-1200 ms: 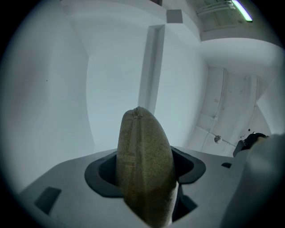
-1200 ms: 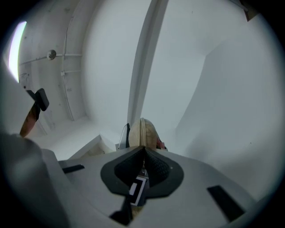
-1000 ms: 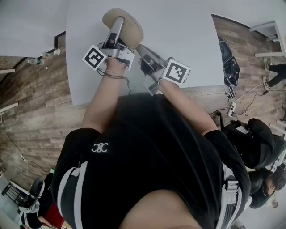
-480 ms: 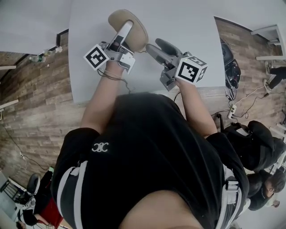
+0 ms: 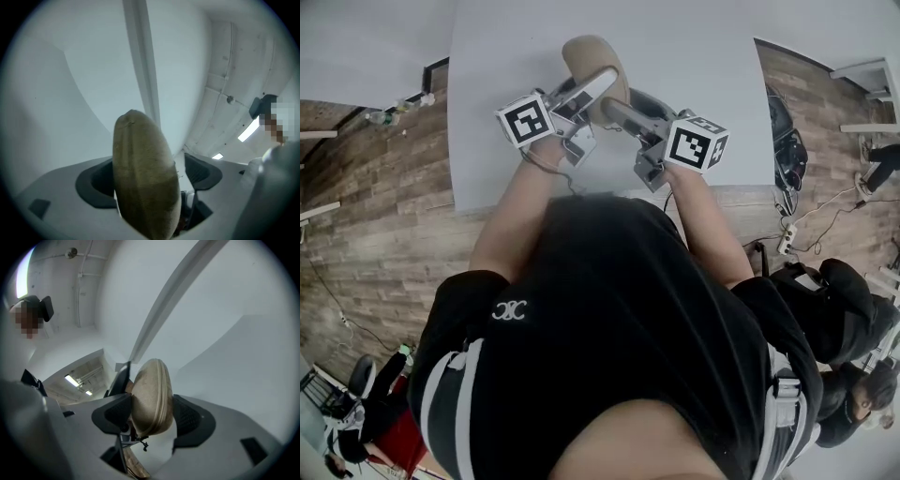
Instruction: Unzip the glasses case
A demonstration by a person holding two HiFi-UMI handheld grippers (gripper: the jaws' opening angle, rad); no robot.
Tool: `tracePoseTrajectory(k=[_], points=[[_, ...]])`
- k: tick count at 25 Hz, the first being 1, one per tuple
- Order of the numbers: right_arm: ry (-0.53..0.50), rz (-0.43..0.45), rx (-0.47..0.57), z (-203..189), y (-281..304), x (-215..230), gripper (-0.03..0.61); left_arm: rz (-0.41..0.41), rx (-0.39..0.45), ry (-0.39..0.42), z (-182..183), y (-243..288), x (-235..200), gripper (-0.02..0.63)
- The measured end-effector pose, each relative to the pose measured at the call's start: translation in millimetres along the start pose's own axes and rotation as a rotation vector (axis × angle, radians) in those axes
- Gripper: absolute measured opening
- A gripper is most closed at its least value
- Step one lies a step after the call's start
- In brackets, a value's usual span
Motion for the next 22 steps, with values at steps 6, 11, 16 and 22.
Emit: tracePoseTrajectory(k=[6,11,16,22], points=[[0.134,-0.205,-0.036,-37.5,-25.8,54.1,0.276,0.221,-0.106,0.272,3.4,-16.9,-19.1,0.506],[0.179,-0.381,-0.034,-72.6,-48.4,91.9,0.270,0.624,-0.175,0.477,9.8,-48.3,-45.6,0.005],[0.065,-0.491,-0.147,-87.3,-47.7,113.1,0.270,0.668,-0.273,0.611,-8.6,-46.8,-53.1,0.004],[-0.048,-0.526,-0.238,-101.4,-35.9,116.5,0.273,0.674,-0.319,0.633,-17.4,-46.6,-51.3,0.005]])
Point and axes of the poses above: the fingertips, and each gripper's own axes: y forward along the fingers, x to its right, z out of its top, the point moved 6 cm from there along -y, backward along the fingers, and after that the axes turned 4 degrees about z, right-handed, at the moved point
